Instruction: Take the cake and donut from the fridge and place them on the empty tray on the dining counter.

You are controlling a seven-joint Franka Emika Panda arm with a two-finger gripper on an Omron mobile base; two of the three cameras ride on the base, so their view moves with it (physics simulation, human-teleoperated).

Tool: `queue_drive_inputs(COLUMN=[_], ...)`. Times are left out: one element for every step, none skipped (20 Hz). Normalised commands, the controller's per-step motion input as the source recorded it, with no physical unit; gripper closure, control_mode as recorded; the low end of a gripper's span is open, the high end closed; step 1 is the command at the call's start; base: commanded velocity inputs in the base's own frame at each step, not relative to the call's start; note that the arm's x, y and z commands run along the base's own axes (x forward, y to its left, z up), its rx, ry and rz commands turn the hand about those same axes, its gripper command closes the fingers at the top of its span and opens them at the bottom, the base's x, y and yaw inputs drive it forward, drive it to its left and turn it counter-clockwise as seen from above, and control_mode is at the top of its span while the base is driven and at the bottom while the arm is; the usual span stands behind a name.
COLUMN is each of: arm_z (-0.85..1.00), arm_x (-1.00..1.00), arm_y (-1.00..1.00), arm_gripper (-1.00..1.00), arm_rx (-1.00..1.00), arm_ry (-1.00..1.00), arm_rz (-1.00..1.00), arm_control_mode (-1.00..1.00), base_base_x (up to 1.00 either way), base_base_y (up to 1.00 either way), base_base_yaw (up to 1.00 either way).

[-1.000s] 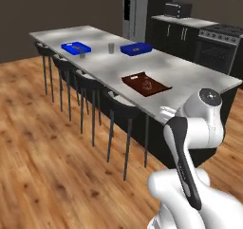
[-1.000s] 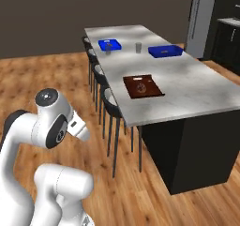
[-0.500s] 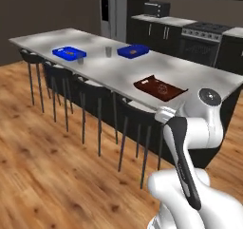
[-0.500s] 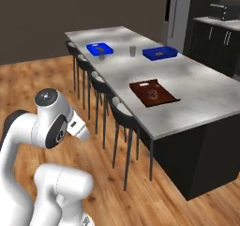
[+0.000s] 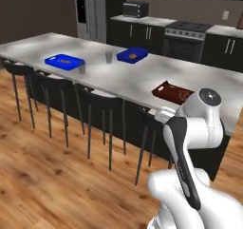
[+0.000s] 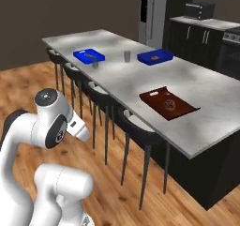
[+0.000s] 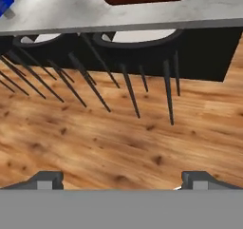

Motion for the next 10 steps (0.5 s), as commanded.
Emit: queue_drive_inputs(arm_z=[0.0,0.0,0.0,0.0,0.0,0.0,0.0,0.0,0.0,0.0], arm_x=[0.0,0.0,0.0,0.0,0.0,0.0,0.0,0.0,0.0,0.0], arm_y=[0.0,0.0,0.0,0.0,0.0,0.0,0.0,0.0,0.0,0.0], arm_gripper=[-1.0,-1.0,-1.0,-1.0,-1.0,-1.0,-1.0,-1.0,-1.0,-1.0], arm_rx=[0.0,0.0,0.0,0.0,0.0,0.0,0.0,0.0,0.0,0.0], arm_ry=[0.0,0.0,0.0,0.0,0.0,0.0,0.0,0.0,0.0,0.0], arm_rz=[0.0,0.0,0.0,0.0,0.0,0.0,0.0,0.0,0.0,0.0], arm_control_mode=[1.0,1.0,1.0,1.0,1.0,1.0,1.0,1.0,1.0,1.0], base_base_x=[0.48,0.47,0.45,0.43,0.41,0.42,0.42,0.41,0.39,0.36], base_base_y=[1.0,1.0,1.0,1.0,1.0,1.0,1.0,1.0,1.0,1.0], base_base_yaw=[-0.35,-0.35,-0.35,-0.35,-0.34,-0.34,-0.33,-0.33,-0.33,-0.33])
